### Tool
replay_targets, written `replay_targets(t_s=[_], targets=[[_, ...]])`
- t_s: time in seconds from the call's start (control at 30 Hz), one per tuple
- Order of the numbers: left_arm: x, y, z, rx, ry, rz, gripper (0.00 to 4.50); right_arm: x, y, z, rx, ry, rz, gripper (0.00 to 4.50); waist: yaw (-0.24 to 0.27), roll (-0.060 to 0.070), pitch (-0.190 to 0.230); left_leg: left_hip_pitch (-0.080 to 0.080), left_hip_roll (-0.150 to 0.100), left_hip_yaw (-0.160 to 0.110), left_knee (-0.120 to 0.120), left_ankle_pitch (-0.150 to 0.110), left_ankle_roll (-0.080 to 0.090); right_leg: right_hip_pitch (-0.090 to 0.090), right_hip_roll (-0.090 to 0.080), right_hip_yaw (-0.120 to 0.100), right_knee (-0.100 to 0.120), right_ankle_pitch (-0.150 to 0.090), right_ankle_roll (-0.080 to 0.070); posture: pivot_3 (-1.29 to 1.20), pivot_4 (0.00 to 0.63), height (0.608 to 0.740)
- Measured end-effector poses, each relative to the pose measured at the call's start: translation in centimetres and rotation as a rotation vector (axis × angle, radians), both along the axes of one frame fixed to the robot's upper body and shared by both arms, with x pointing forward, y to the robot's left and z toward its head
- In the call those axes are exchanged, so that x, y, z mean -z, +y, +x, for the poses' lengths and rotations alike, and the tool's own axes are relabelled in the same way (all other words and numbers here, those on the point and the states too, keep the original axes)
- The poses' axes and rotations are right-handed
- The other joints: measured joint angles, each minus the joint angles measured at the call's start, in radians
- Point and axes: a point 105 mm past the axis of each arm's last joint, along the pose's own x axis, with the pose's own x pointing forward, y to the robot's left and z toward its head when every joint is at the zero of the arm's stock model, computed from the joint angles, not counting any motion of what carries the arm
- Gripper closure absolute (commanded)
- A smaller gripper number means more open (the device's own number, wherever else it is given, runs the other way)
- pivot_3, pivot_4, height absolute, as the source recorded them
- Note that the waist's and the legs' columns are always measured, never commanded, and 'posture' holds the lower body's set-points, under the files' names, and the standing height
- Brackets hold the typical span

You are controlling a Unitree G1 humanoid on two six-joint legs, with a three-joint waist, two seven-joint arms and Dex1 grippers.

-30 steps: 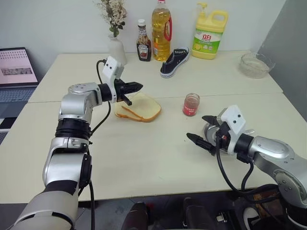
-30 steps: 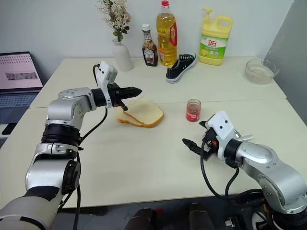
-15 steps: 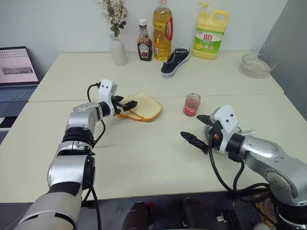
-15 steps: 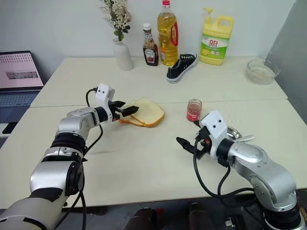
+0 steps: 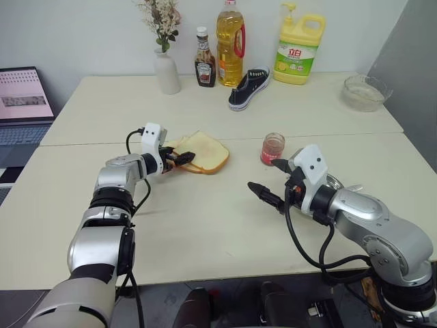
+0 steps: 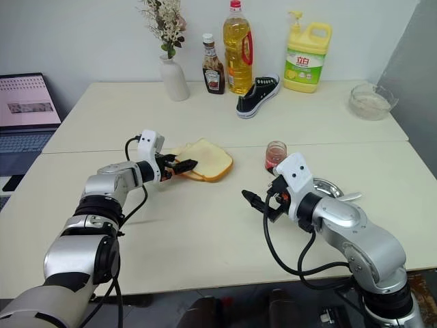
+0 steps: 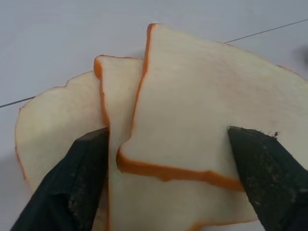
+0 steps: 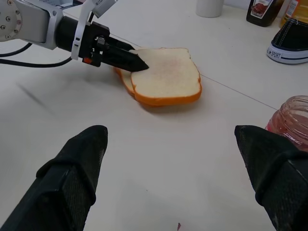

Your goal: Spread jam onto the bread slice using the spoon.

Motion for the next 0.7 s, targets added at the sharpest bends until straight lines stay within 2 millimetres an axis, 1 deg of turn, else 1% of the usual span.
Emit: replay_targets(t_s=[0.27,0.33,0.5,0.57,0.63,0.7], targets=[[-0.6,-0.1,0.2,0.006,-0.016,-0.001,3.96,0.0,0.0,0.0,0.000,0.002,0.001,0.00,0.003,0.000,0.000,0.000,0.000,0.000,0.000,0.000,0.000,0.000,-0.001,0.000,0.000,0.000,0.000,0.00,0.150,0.740],[-0.7,0.0,0.2,0.006,-0.020,0.001,4.48,0.1,0.0,0.1,0.002,0.007,0.001,0.00,0.003,0.000,0.000,0.000,0.000,0.000,0.000,0.000,0.000,0.000,-0.001,0.000,0.000,0.000,0.000,0.00,0.150,0.740],[-0.9,0.1,0.2,0.009,-0.026,0.003,4.49,0.2,-0.1,0.1,0.003,0.010,0.001,0.00,0.002,0.000,0.000,0.000,0.000,0.000,0.000,0.000,0.000,0.000,-0.001,0.000,0.000,0.000,0.000,0.00,0.150,0.740],[-1.3,0.0,0.2,0.023,-0.043,0.004,4.49,0.2,-0.1,0.1,0.003,0.011,0.000,0.00,0.002,0.000,0.000,0.000,0.000,0.000,0.000,0.000,0.000,0.000,-0.001,0.000,0.000,0.000,0.000,0.00,0.150,0.740],[-2.3,-0.5,0.2,0.054,-0.071,-0.011,4.49,0.2,-0.1,0.1,0.002,0.011,-0.001,0.00,0.003,0.000,0.000,-0.001,0.000,-0.001,0.000,0.000,0.000,0.000,-0.001,-0.001,0.000,0.000,0.000,0.00,0.150,0.740],[-4.5,-1.6,0.0,0.121,-0.108,-0.066,4.49,0.2,-0.2,0.1,0.002,0.011,-0.005,0.00,0.003,0.000,0.000,-0.002,0.000,-0.002,0.001,0.000,0.000,0.000,-0.001,-0.002,-0.001,0.000,0.000,0.00,0.150,0.740]])
